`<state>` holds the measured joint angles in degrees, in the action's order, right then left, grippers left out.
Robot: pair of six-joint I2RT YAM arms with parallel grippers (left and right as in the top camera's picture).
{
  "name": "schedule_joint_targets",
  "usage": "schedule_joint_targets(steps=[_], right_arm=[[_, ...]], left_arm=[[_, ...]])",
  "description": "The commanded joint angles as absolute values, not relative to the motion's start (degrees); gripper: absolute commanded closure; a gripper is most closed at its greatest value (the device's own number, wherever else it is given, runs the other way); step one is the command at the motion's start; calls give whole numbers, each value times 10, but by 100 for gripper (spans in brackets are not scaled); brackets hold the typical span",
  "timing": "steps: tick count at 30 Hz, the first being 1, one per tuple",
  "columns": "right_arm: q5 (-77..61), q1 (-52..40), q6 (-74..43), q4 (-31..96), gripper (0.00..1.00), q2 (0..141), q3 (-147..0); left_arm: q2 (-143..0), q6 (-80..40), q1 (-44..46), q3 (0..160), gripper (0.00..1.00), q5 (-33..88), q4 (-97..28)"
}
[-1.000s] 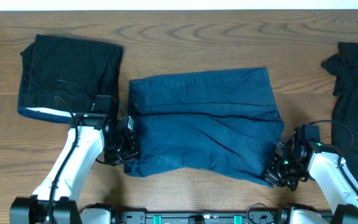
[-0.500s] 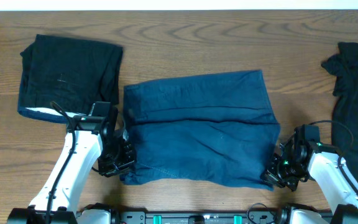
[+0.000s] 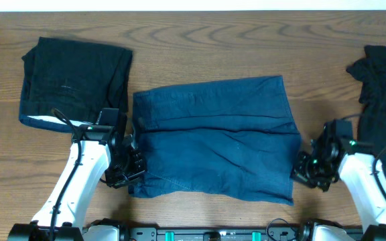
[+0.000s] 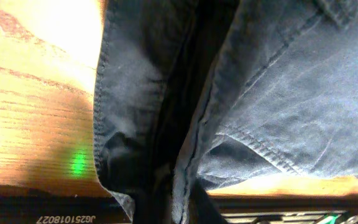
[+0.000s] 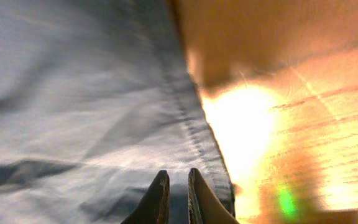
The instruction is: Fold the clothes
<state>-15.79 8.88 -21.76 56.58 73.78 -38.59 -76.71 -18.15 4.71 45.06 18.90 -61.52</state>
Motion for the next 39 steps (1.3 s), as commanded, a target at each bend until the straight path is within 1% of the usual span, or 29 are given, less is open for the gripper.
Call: schedule_joint_targets(steps=[1, 2, 3, 5, 7, 8, 9, 11, 12, 17, 20, 26, 31, 34, 36, 39], right_arm=[[-167, 83, -178, 592, 88, 739, -455], [-167, 79, -170, 604, 87, 739, -477], [-166, 72, -161, 618, 87, 739, -505], [-165, 63, -160, 628, 87, 739, -532], [-165, 51, -160, 627, 89, 739, -555], [-165, 44, -160, 626, 92, 740, -563], [-165, 36, -160, 624, 94, 742, -571], [-165, 17, -158, 618, 98, 751, -579], [-164, 10, -155, 613, 99, 756, -579], [-119, -46, -156, 569, 99, 820, -579], [-96, -64, -155, 518, 99, 867, -580], [-93, -72, -133, 388, 99, 956, -581], [-87, -71, -107, 308, 99, 996, -586], [-58, -71, -104, 297, 99, 1005, -608], [-57, -71, -81, 316, 99, 1009, -639], [-37, -71, -71, 356, 99, 1017, -698]], left_arm=[[-763, -187, 45, 458, 56, 180, -619], [-763, -187, 45, 463, 41, 180, -621], [-763, -187, 45, 472, 30, 179, -623], [-763, -188, 45, 488, 25, 180, -624], [-763, -188, 45, 511, 24, 180, -624], [-763, -188, 46, 527, 28, 179, -623], [-763, -187, 46, 542, 38, 179, -619], [-763, -176, 46, 565, 89, 179, -592], [-764, -177, 46, 570, 94, 179, -579], [-783, -177, 48, 573, 94, 179, -489], [-811, -176, 48, 573, 94, 179, -430], [-902, -176, 50, 573, 94, 179, -326], [-963, -166, 50, 573, 94, 175, -248], [-983, -166, 51, 578, 94, 169, -224], [-994, -156, 53, 594, 94, 168, -235], [-1000, -150, 63, 633, 94, 118, -276]])
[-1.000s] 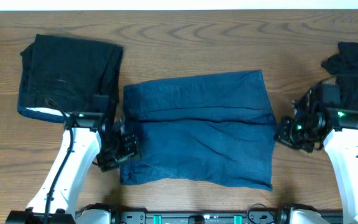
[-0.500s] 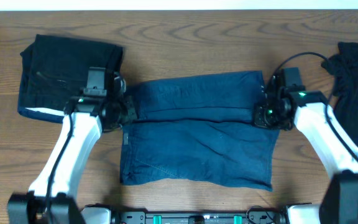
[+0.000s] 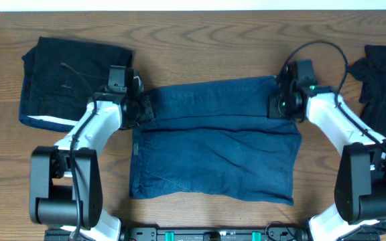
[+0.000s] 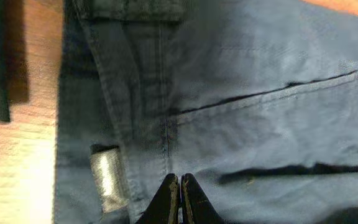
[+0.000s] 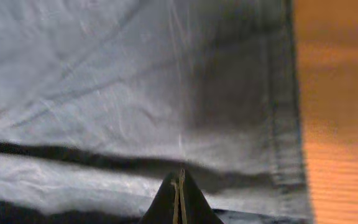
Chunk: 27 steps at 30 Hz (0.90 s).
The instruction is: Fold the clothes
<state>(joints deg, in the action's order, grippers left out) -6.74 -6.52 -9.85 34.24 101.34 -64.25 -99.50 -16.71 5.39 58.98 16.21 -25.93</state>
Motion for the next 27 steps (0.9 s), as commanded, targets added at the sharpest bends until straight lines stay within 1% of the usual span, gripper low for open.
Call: schedule_joint_targets(steps=[1, 4, 8, 15, 27], right_arm=[[-30, -71, -71, 367, 99, 1020, -717], [-30, -71, -70, 394, 99, 1037, -773], [-30, -72, -70, 399, 99, 1071, -806], [-34, -73, -70, 392, 99, 1147, -808], [-32, -72, -70, 384, 99, 1221, -808]], left_arm=[[-1000, -147, 67, 651, 94, 95, -294], [-1000, -146, 79, 688, 94, 76, -327], [-1004, -147, 89, 693, 94, 44, -327], [-1054, -147, 95, 692, 94, 31, -325], [-1120, -147, 95, 692, 94, 17, -301]])
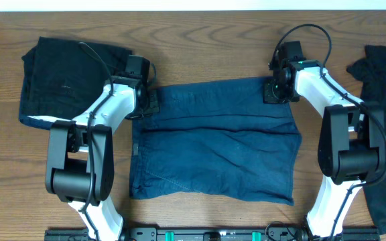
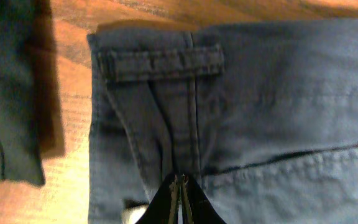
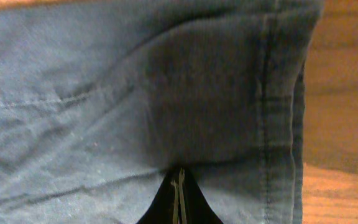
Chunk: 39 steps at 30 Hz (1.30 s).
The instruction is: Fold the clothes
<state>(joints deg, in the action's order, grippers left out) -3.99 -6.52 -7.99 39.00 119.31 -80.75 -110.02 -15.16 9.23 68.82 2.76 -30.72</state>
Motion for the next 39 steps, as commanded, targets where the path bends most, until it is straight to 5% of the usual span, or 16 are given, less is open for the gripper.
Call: schedule_joint_targets(steps=[1, 25, 30, 39], right_arm=[[-32, -72, -70, 380, 99, 1229, -808], [36, 6, -65, 82, 98, 1363, -809], [24, 25, -65, 100, 88, 1357, -854], [-7, 30, -65, 301, 46, 1251, -991]], left_arm=[[-1126, -147, 95, 692, 94, 17, -296], [-1298, -147, 96, 693, 94, 24, 39], [-1262, -146, 96, 716, 94, 25, 47], [-1033, -145, 94, 735, 78, 25, -69]])
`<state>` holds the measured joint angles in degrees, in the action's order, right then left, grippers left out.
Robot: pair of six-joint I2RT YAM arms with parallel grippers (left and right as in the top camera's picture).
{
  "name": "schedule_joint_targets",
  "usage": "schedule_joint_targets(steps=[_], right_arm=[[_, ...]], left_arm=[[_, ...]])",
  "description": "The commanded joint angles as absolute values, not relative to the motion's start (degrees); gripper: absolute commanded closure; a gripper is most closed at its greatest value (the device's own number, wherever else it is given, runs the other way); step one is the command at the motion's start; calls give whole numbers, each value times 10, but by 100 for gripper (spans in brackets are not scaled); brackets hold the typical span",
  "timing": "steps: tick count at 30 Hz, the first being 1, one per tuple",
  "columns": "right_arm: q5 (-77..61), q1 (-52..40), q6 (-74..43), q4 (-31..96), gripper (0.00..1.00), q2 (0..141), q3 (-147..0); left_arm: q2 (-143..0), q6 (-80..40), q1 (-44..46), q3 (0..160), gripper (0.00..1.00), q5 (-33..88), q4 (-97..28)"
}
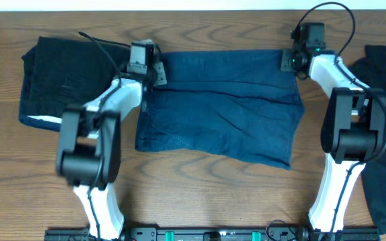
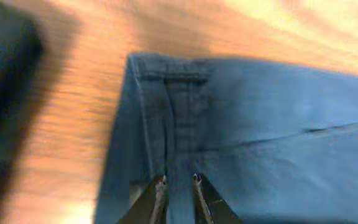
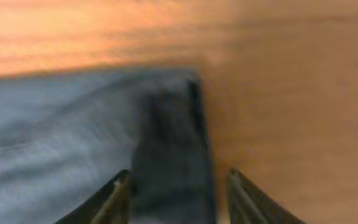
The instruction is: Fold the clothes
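Observation:
A blue denim garment (image 1: 223,107) lies flat across the far middle of the table, its lower edge slanting down to the right. At its far left corner, my left gripper (image 1: 155,72) has its jaws a little apart over the belt-loop seam (image 2: 182,118), and blue cloth shows in the narrow gap (image 2: 178,180). My right gripper (image 1: 289,61) sits at the far right corner. It is wide open (image 3: 179,177), astride the dark hem (image 3: 169,143), with bare wood to the right of it.
A folded black garment (image 1: 72,80) lies at the far left, close to my left arm. More black clothing is heaped along the right edge. The wooden table (image 1: 200,194) shows in front of the blue garment.
The blue garment lies farther back on the table than before. Both grippers have moved back with its far corners. Both were shut on the cloth and now stand open, the right one wide.
First my grippers were at the blue garment's near corners. Then both were shut at its far corners, and stayed there shut. Now the garment has shifted toward the far edge and both jaws are apart.

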<state>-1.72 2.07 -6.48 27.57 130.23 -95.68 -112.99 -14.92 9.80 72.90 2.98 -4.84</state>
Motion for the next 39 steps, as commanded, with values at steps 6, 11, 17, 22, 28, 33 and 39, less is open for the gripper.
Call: schedule_joint_targets(steps=[6, 11, 17, 22, 28, 33, 39], right_arm=[[-48, 28, -105, 528, 40, 1131, -1039], [-126, 27, -107, 710, 39, 1066, -1038], [-141, 8, -107, 801, 32, 1060, -977], [-155, 8, -102, 787, 33, 1060, -867], [-185, 9, -89, 756, 37, 1060, -743], [-185, 16, -95, 736, 39, 1054, -684], [-235, 39, -75, 661, 55, 1053, -613]], left_arm=[[-880, -150, 83, 735, 57, 25, -298], [-830, -151, 82, 735, 51, 25, -477], [-852, -151, 81, 711, 17, 25, -538], [-886, -150, 81, 705, 11, 25, -535], [-922, -150, 81, 705, 8, 40, -518], [-925, -148, 81, 705, 8, 40, -509], [-925, -148, 81, 705, 8, 40, -500]])
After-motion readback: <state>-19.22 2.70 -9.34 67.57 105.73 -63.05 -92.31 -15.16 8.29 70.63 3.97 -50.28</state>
